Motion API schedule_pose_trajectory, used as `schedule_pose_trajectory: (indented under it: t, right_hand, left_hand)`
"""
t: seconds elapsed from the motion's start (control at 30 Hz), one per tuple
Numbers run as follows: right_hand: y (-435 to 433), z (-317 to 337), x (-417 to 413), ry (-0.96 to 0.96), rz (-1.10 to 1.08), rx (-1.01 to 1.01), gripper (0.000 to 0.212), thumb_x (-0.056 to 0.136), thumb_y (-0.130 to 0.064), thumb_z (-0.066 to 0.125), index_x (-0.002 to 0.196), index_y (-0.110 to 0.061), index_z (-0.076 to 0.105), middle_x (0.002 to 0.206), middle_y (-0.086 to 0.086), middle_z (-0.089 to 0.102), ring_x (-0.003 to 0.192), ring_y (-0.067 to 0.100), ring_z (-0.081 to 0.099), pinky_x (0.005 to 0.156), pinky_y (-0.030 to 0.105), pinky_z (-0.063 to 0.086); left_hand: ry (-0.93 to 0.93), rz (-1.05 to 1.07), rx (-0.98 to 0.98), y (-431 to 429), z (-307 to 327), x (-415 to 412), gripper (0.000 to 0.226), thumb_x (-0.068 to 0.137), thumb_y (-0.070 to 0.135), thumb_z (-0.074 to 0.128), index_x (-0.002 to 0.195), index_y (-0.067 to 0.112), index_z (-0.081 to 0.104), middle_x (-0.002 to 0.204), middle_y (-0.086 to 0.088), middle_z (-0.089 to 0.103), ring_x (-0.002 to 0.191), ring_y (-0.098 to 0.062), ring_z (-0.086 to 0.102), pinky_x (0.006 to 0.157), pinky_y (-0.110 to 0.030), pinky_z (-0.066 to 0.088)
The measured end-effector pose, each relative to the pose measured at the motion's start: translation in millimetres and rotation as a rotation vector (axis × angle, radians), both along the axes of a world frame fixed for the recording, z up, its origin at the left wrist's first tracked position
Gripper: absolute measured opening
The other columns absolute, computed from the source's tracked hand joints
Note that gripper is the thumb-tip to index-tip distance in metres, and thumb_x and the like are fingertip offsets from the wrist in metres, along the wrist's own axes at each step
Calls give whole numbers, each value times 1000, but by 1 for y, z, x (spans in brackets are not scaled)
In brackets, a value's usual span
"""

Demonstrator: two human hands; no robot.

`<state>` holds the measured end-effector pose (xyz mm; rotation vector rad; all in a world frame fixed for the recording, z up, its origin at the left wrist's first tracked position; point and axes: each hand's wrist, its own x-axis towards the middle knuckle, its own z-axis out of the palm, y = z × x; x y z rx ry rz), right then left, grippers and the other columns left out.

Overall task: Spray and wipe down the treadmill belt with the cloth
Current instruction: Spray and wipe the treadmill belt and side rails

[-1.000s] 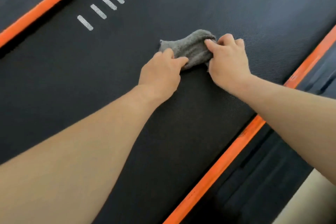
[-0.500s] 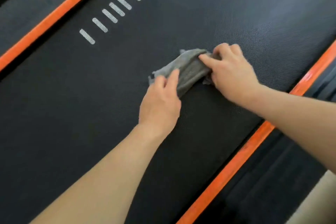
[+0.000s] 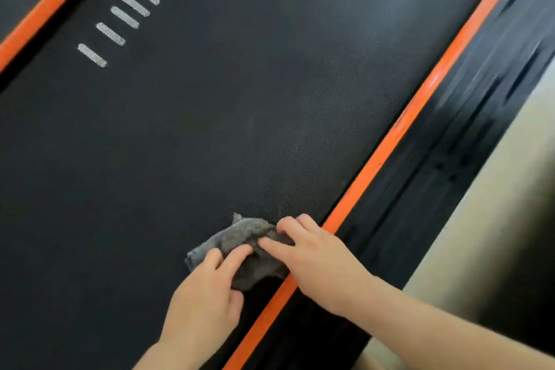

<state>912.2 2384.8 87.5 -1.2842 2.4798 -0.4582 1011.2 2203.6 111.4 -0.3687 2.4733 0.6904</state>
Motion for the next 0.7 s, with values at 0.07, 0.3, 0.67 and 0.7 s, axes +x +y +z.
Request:
schedule_pose_trajectory:
  t: [0.07,0.3,0.67,0.7]
  right_hand:
    - [7,14,-21,84,-76,-29,28,81,-17,45,97,-23,67,96,3,58,84,27,54,62,38,48]
    - [105,27,-105,273,-698,137,70,57,12,69,119,-19,62,101,12,50,86,36,52,65,38,36]
    - [83,13,126,-10,-598,-38,48,75,-19,52,122,-28,53,104,-1,44,85,21,46,60,32,50]
    - [82,15,133,-35,-573,-40,48,75,-22,49,122,-29,53,104,-1,44,86,19,46,59,30,50]
  left_hand:
    - [54,6,69,15,9,-21,66,80,13,60,136,45,45,97,18,44,81,-10,56,64,-19,45]
    - [150,-121,282,108,13,-156,73,87,13,50,147,51,32,131,-1,46,120,-30,48,101,-37,41]
    - [-2,130,364,63,3,16,82,79,-6,61,96,74,59,97,16,46,92,-5,53,76,-14,43]
    - [-34,152,351,62,3,23,81,78,-7,61,90,73,61,98,15,47,93,-4,53,76,-14,43]
